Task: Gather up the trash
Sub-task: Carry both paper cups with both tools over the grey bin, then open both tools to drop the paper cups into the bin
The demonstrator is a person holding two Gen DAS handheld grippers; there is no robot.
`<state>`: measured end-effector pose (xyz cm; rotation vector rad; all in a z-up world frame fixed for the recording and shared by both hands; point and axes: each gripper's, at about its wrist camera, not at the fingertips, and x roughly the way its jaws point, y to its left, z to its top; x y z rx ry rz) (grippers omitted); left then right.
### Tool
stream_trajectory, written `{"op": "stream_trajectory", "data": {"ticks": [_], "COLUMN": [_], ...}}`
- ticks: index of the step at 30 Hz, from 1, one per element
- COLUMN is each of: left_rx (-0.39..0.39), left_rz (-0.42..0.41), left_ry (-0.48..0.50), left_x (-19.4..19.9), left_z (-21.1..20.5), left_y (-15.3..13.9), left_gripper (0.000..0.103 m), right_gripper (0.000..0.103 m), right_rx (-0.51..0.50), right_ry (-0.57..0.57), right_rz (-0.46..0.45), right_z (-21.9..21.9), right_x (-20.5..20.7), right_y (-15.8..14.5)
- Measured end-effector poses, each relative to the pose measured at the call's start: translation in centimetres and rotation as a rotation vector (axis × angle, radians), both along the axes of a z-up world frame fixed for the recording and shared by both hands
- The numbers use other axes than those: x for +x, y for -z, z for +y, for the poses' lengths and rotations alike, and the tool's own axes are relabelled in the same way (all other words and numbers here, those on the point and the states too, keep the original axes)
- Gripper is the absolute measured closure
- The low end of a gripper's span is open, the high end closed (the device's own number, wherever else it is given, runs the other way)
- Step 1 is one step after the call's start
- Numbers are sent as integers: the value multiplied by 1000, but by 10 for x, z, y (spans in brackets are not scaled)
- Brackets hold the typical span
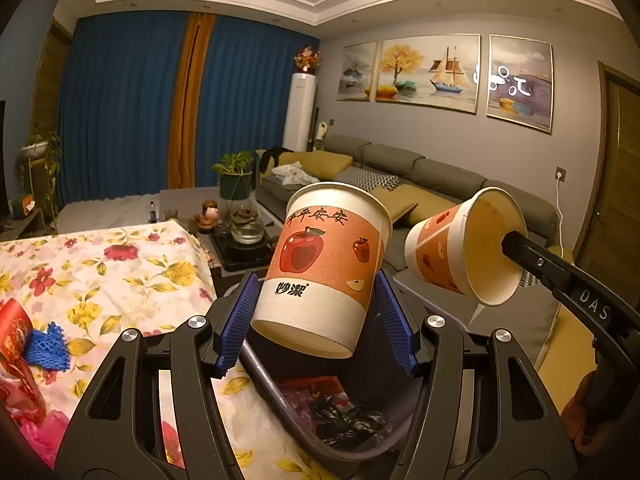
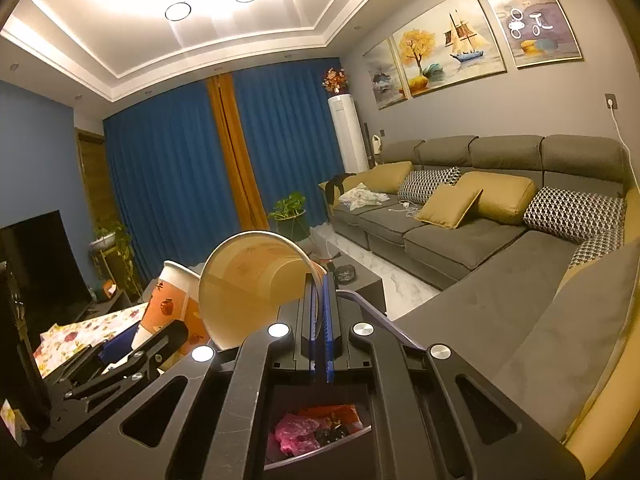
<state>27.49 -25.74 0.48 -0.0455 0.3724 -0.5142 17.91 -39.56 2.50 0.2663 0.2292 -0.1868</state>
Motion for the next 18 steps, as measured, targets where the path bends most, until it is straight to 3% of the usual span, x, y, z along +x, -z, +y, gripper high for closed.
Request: {"op": "stream_trajectory", "data": {"ticks": [18], "left_rx": [-5], "left_rz": [53], "left_ry": [20], "left_x": [19], "left_z": [-13], "left_y": [11], "left_gripper": [44], "right_gripper": [99], "right_rx": [21], "right_ry": [-16], "right_rz": [-1], "right_z": [-9], "right_x": [12], "right_y": [4]}}
